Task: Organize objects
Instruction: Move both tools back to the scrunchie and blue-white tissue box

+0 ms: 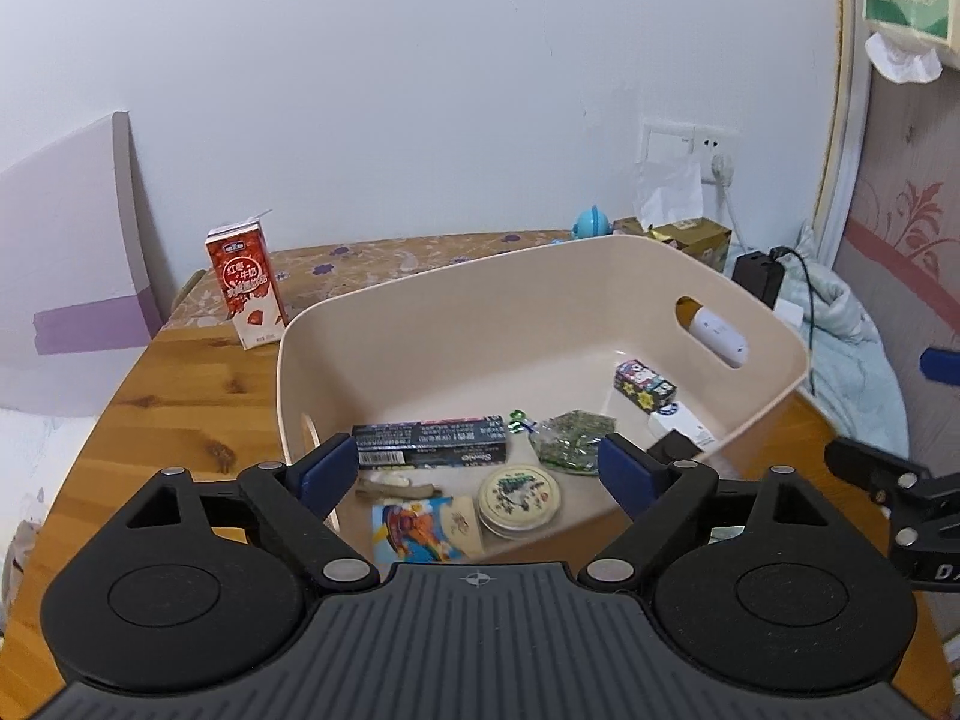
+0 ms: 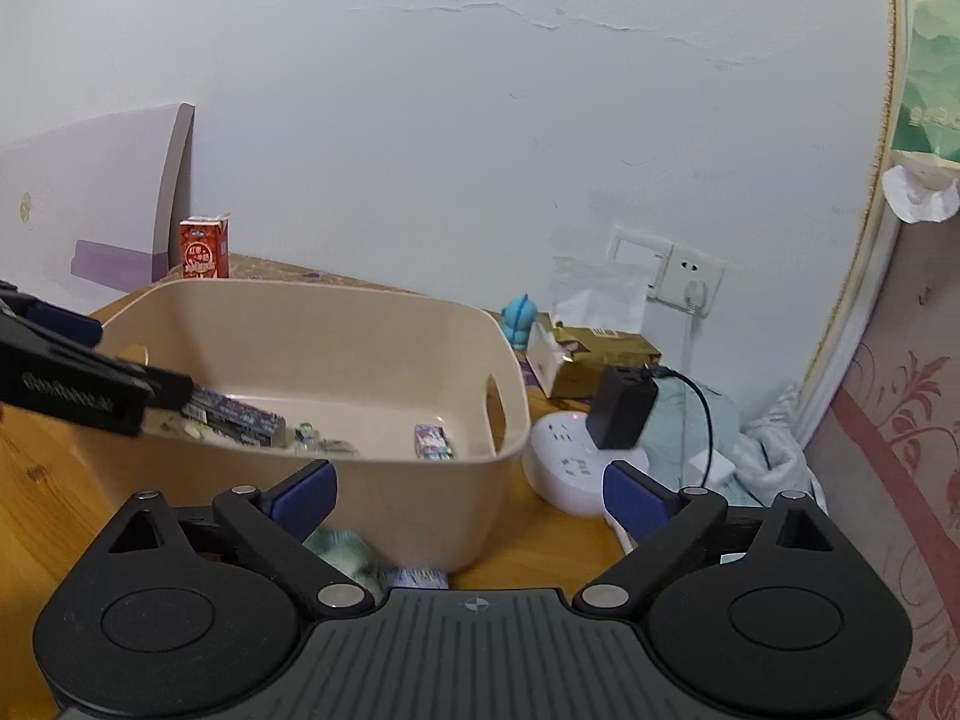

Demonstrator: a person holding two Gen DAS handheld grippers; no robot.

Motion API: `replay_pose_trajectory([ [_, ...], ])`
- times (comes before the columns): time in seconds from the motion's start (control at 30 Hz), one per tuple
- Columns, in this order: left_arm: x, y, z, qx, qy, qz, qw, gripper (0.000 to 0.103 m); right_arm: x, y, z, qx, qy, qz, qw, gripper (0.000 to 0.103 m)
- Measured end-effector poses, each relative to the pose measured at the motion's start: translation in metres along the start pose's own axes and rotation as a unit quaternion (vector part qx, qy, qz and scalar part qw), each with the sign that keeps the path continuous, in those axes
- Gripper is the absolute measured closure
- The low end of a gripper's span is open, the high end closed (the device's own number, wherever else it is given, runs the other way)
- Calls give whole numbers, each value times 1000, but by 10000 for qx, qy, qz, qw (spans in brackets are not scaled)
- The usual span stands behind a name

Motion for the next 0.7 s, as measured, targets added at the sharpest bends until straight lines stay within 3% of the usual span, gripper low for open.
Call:
replay_pose_trajectory([
  [0.17, -8, 21, -9, -46, 116, -4, 9999, 14, -9, 9, -15, 87, 38, -52, 9999, 4],
  [0.4, -35, 35, -30, 70, -57, -294, 9995, 14, -21, 14, -42, 306, 86, -145, 9994, 3],
  [0.7, -63, 7, -63, 438, -18, -442, 9981, 14, -36, -3, -75, 653, -19, -172, 9977, 2],
])
Point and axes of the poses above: each gripper's, at about its wrist camera, not at the fingertips, and y roughly against the way its jaws point, x to its left, z to its top, the point moved 10 cm from there along -y, roughly the way its jaws point
